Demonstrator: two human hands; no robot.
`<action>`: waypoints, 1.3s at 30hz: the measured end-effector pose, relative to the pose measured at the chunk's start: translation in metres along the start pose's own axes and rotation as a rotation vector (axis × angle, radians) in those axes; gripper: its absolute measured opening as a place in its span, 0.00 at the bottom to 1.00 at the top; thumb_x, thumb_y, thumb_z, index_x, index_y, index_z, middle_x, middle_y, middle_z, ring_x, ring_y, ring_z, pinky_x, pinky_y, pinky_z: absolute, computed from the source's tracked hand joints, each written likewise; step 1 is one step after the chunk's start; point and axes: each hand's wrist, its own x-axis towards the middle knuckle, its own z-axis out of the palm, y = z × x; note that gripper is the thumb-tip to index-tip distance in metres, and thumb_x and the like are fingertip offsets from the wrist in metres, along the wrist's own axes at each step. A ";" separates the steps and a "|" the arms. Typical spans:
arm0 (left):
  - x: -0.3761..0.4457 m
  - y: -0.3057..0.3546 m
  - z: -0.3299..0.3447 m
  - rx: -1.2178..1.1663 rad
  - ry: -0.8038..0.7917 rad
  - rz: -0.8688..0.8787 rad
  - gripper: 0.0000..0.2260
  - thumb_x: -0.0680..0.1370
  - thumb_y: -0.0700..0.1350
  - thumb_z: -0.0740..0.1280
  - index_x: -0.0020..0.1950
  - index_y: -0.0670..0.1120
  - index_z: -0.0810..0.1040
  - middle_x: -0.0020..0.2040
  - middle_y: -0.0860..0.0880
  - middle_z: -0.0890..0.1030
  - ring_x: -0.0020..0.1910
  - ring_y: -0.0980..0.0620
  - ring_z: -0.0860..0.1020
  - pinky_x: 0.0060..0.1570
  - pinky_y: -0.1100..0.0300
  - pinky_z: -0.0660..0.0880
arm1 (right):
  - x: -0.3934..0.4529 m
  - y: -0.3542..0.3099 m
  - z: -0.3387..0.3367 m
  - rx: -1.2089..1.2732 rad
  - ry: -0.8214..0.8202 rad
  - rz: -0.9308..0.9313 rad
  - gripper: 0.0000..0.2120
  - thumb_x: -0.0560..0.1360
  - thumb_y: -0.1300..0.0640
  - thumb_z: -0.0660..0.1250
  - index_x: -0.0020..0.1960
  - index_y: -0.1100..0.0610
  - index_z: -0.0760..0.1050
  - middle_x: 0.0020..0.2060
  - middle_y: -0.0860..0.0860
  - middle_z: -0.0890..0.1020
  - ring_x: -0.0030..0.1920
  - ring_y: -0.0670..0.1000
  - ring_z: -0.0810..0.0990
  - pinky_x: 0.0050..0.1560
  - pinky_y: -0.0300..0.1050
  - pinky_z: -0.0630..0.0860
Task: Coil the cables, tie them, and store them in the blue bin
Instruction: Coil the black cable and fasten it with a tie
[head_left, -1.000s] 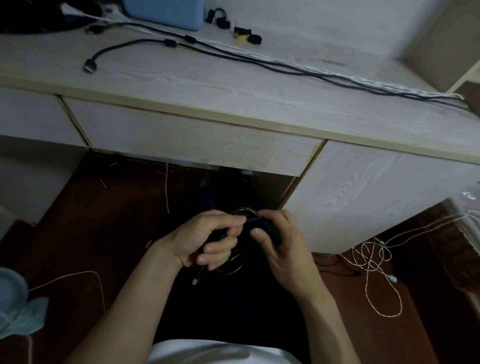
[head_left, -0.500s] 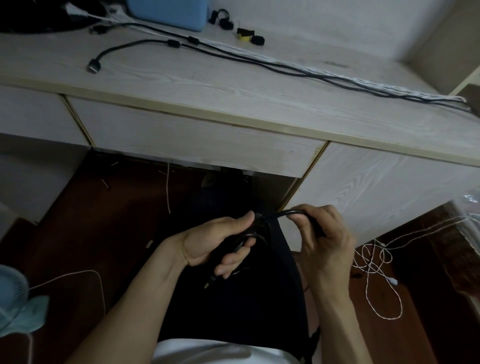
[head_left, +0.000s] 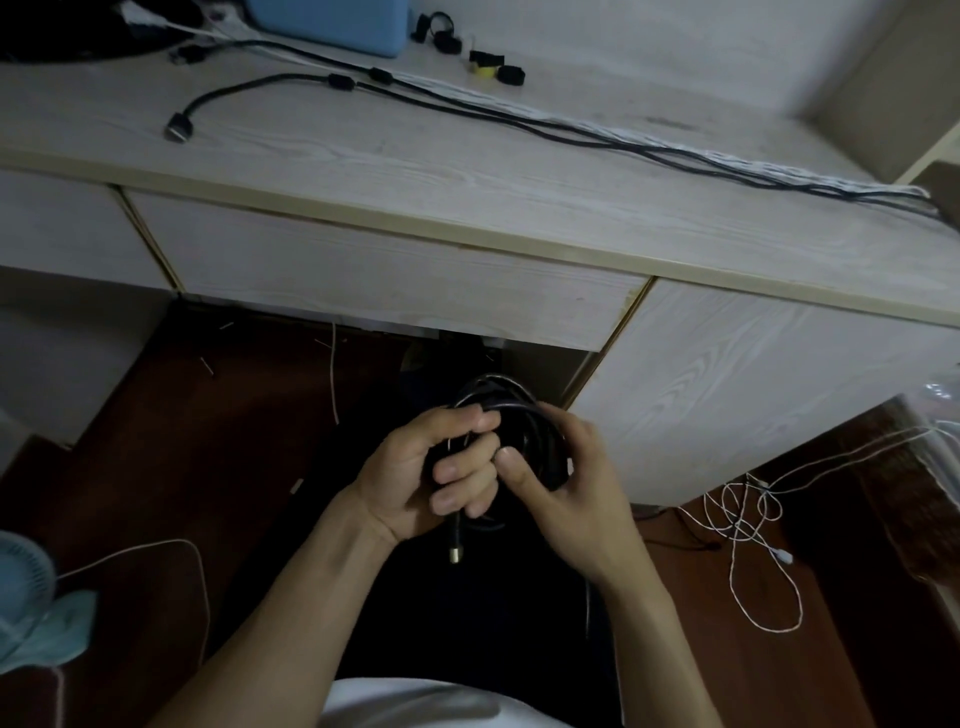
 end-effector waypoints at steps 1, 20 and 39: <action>0.001 -0.001 0.001 -0.062 -0.031 -0.014 0.11 0.76 0.47 0.71 0.43 0.43 0.72 0.22 0.53 0.70 0.17 0.56 0.71 0.26 0.60 0.74 | 0.000 0.001 0.001 0.008 -0.002 0.019 0.29 0.70 0.31 0.67 0.64 0.47 0.75 0.56 0.42 0.79 0.57 0.36 0.78 0.53 0.30 0.75; -0.004 0.001 -0.001 0.169 0.069 -0.217 0.13 0.69 0.40 0.66 0.52 0.37 0.74 0.36 0.43 0.75 0.35 0.46 0.79 0.48 0.46 0.78 | 0.001 0.001 -0.009 -0.054 0.134 0.081 0.04 0.75 0.57 0.72 0.50 0.53 0.80 0.38 0.46 0.84 0.39 0.41 0.82 0.38 0.36 0.76; -0.005 -0.017 -0.010 0.265 -0.109 -0.137 0.10 0.76 0.47 0.71 0.39 0.43 0.78 0.33 0.49 0.79 0.33 0.50 0.80 0.40 0.58 0.76 | -0.004 -0.014 -0.027 0.116 -0.080 0.005 0.21 0.63 0.51 0.79 0.54 0.56 0.80 0.40 0.50 0.86 0.32 0.49 0.84 0.31 0.41 0.79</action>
